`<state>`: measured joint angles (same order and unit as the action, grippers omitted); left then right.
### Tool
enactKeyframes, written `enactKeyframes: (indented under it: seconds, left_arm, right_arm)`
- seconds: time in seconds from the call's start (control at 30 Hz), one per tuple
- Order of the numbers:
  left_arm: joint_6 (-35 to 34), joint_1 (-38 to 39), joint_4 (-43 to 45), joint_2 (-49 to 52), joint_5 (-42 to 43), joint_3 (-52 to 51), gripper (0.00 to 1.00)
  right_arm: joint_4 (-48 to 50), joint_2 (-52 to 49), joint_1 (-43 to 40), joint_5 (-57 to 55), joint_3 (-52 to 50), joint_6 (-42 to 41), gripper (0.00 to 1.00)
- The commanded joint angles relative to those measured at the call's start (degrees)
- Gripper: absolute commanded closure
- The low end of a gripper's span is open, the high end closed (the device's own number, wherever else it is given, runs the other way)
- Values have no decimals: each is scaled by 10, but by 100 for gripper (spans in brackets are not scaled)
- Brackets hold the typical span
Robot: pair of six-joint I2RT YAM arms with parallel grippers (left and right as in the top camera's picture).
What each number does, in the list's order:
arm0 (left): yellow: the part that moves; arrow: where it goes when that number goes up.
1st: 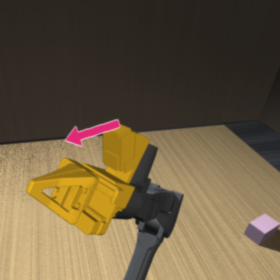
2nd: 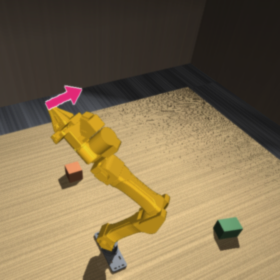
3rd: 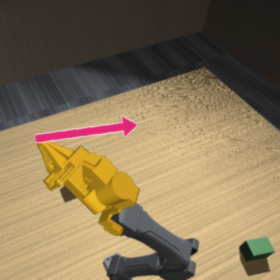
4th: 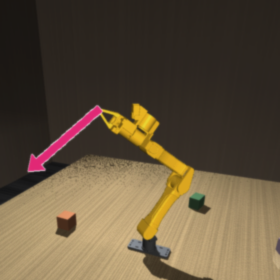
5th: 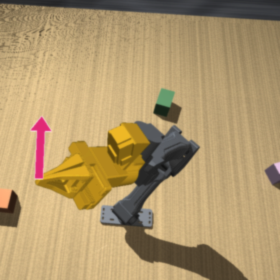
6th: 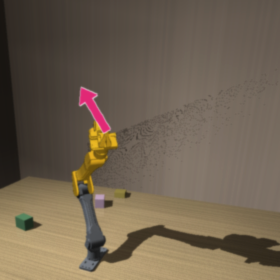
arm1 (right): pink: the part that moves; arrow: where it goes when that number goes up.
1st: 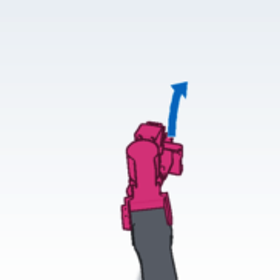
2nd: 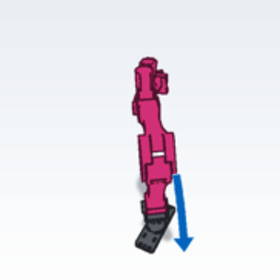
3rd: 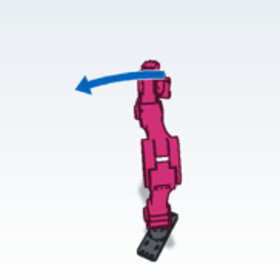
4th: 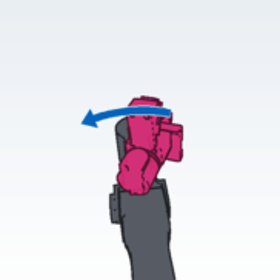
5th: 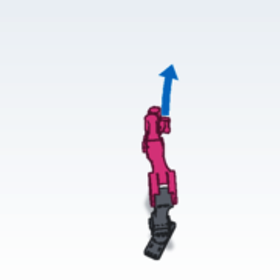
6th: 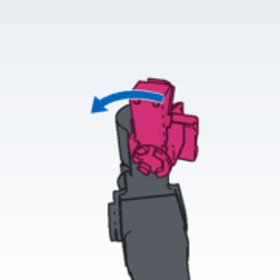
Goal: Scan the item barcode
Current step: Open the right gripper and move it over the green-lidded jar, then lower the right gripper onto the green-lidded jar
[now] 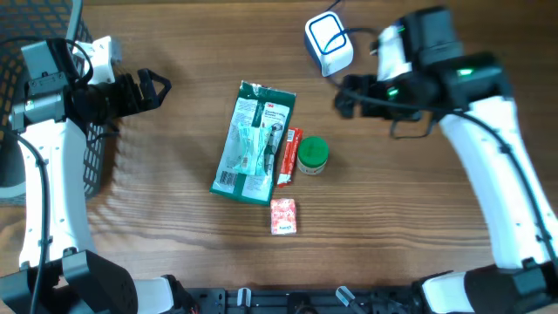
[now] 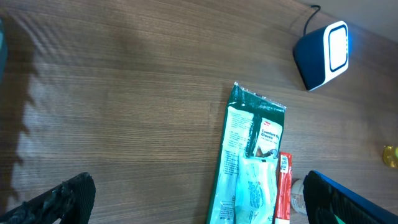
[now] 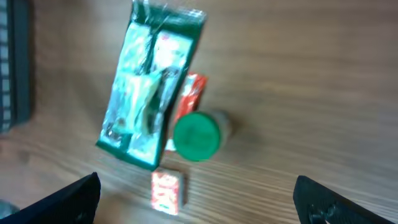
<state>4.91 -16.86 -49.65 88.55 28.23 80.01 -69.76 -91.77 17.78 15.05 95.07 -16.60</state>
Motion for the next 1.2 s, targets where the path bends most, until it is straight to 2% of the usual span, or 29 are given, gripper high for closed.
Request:
enactKeyframes:
  seconds: [0.0, 0.07, 0.27, 0.5, 0.67, 1.17]
  left_arm:
    - [9, 1, 2, 3, 7, 3, 0]
    - [9, 1, 2, 3, 7, 3, 0]
    - [9, 1, 2, 3, 7, 3, 0]
    - [9, 1, 2, 3, 7, 3, 0]
    - [9, 1, 2, 3, 7, 3, 0]
    - [9, 1, 2, 3, 7, 3, 0]
  right_arm:
    - [29, -16, 56, -3, -43, -56, 0]
    - [56, -17, 91, -56, -79, -113, 0]
    - [104, -17, 162, -189, -154, -217, 0]
    - [142, -17, 164, -180, -172, -252, 0]
    - [156, -18, 165, -164, -182, -308, 1]
    - [325, -18, 169, -151, -320, -346, 0]
